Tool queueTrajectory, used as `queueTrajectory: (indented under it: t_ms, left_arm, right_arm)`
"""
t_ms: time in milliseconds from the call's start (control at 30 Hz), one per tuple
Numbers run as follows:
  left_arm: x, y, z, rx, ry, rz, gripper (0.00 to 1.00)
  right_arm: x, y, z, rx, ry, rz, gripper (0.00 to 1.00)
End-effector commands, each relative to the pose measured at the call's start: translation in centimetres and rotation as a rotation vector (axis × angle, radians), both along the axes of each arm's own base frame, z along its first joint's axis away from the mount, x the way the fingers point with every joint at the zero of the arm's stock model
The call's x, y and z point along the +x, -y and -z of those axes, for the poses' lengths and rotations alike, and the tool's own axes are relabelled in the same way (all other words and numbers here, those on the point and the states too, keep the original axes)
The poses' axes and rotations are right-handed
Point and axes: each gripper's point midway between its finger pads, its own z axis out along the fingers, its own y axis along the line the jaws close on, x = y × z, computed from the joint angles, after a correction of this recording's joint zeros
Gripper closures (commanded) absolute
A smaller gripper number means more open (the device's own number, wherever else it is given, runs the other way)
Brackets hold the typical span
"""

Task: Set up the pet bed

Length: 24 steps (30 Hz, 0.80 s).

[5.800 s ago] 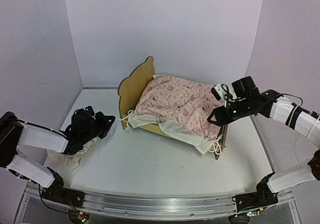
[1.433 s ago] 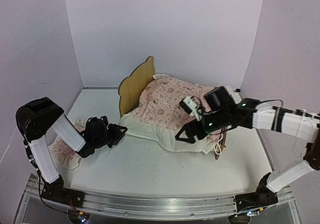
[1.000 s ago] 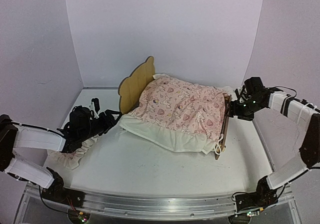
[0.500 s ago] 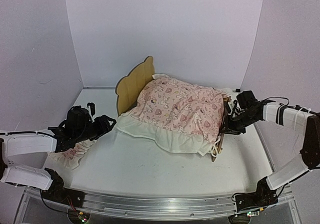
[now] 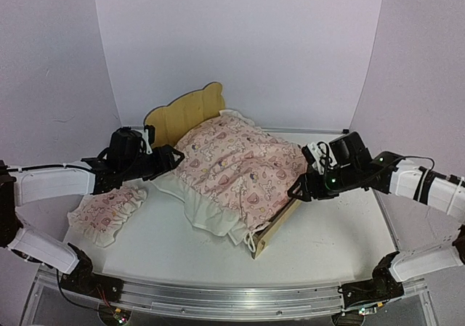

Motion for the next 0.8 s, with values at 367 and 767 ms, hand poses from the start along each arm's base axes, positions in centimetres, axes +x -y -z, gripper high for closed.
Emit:
queueTrajectory:
  t_ms: [367, 767]
  left_arm:
    - [-2.1, -0.7, -1.1, -0.038, 0.002, 0.052, 0.25]
    - [-12.1, 8.8, -5.5, -0.03, 0.228, 0.531, 0.34]
  right_arm:
    - [-5.8, -8.5, -0.8, -0.154, 0.111, -0.813, 0.44]
    - [-5.5, -11.6, 2.2, -0.177, 0.112, -0.81, 0.44]
